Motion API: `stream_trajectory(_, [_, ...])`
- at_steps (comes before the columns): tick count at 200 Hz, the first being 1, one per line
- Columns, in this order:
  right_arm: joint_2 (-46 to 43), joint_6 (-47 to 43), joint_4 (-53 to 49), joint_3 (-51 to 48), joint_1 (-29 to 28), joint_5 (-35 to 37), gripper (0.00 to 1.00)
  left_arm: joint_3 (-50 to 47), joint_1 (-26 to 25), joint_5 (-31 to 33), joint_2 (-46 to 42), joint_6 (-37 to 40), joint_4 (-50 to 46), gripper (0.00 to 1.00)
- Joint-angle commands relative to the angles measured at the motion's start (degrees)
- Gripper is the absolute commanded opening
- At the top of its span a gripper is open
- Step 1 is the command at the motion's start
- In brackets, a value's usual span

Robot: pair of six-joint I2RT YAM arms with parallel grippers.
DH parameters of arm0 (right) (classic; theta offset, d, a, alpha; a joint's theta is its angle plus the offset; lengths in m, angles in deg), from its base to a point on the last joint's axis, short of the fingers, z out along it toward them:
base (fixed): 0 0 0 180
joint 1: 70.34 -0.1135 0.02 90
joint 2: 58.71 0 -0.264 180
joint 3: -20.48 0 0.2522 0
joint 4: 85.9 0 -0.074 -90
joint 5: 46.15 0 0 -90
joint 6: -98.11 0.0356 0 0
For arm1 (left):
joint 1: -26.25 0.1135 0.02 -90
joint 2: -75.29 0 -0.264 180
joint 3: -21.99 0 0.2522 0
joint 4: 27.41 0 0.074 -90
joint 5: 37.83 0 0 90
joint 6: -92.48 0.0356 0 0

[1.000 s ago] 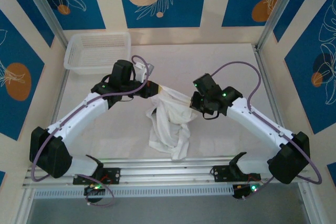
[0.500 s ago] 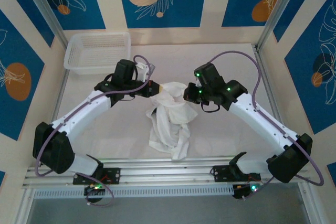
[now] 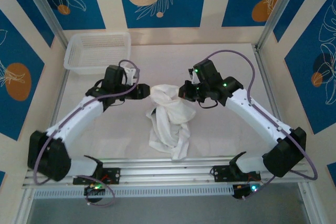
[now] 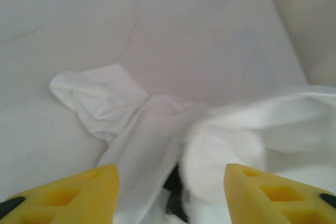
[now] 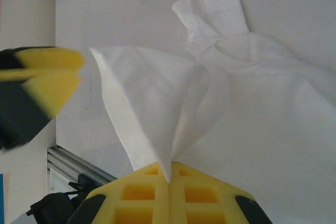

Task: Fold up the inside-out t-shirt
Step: Turn the T-shirt inside out at the center of the table.

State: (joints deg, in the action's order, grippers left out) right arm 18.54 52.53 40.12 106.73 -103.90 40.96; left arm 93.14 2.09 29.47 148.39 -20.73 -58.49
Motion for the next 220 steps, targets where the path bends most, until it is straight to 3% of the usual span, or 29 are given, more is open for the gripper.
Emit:
stream_trajectory(1, [2.5,-0.9,-0.3,2.5,0.4,-3.1,0.02,-3.3,-2.4,-4.0,-10.1,1.7,8.1,0.59])
stream_trajectory(11, [3.3,-0.7,-0.8,3.1,0.6,-3.7,0.02,-5.5,-4.1,-5.4,-12.7,1.4,12.2,0.6])
stream_trajectory(29, [4.2,-0.2,-0.7,3.3,0.8,-5.1,0.02,-7.0,-9.1,-7.3,-14.3,3.7,16.3,0.53])
stream_trajectory(64, [4.7,0.3,-0.7,3.9,1.2,-7.0,0.02,-5.4,-14.1,-8.2,-6.2,9.6,15.8,0.31])
stream_trajectory(124, [5.4,0.3,-1.5,5.2,1.2,-9.7,0.03,-2.8,-14.1,-8.2,3.3,14.0,18.6,0.41])
stream_trajectory(162, [6.1,0.3,-1.6,5.7,0.8,-10.5,0.03,-2.4,-14.1,-9.8,5.4,13.5,19.4,0.4])
stream_trajectory(199, [6.8,0.1,-2.1,6.3,0.6,-11.0,0.05,-1.2,-14.1,-7.9,6.5,13.2,18.7,0.24])
stream_trajectory(220, [6.5,-0.2,-2.8,6.3,0.8,-9.9,0.11,-1.2,-14.1,-7.7,6.2,12.5,19.2,0.0])
